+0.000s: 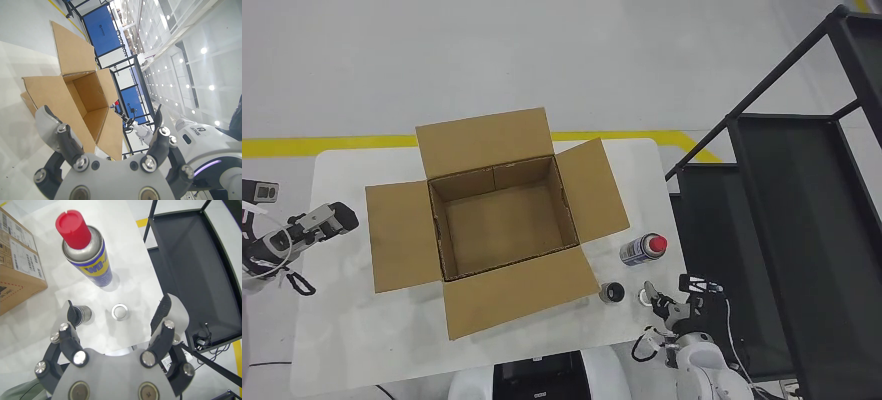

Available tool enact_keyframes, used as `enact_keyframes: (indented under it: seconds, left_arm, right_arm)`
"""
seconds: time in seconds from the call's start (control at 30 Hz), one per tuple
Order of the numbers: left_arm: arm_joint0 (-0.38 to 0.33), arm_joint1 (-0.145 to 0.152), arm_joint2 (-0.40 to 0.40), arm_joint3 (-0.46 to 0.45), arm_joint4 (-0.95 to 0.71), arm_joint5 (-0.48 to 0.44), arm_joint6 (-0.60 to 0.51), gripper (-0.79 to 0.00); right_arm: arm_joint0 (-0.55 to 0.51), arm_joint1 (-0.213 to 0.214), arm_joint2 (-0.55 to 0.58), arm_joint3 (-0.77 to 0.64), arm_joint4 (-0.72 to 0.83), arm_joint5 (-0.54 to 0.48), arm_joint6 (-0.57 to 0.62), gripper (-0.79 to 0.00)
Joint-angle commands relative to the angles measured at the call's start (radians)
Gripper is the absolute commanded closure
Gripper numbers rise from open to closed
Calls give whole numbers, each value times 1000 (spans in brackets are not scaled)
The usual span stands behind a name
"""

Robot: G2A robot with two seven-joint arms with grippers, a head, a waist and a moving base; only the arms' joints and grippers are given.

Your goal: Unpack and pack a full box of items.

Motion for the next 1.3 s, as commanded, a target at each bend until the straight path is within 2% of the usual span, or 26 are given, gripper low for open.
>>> enact_keyframes:
  seconds: [0.0, 0.47, 0.7, 0.97, 1.17, 1.27]
  left_arm:
    - [0, 0, 0, 0, 0, 0, 0, -785]
    - [0, 0, 0, 0, 0, 0, 0, -785]
    - [0, 0, 0, 0, 0, 0, 0, -785]
    - [0, 0, 0, 0, 0, 0, 0, -785]
    - [0, 0, 0, 0, 0, 0, 0, -785]
    - [0, 0, 0, 0, 0, 0, 0, -785]
  right_arm:
    - [2, 0, -2, 18, 1, -3, -4, -785]
    - [78, 2, -20, 177, -18, 35, 30, -785]
    - [119, 1, -16, 260, 32, 57, 37, -785]
    - [158, -1, -26, 327, 50, 78, 38, -659]
    - [188, -2, -18, 364, 90, 92, 27, -677]
    - [197, -2, -16, 366, 113, 91, 26, -653]
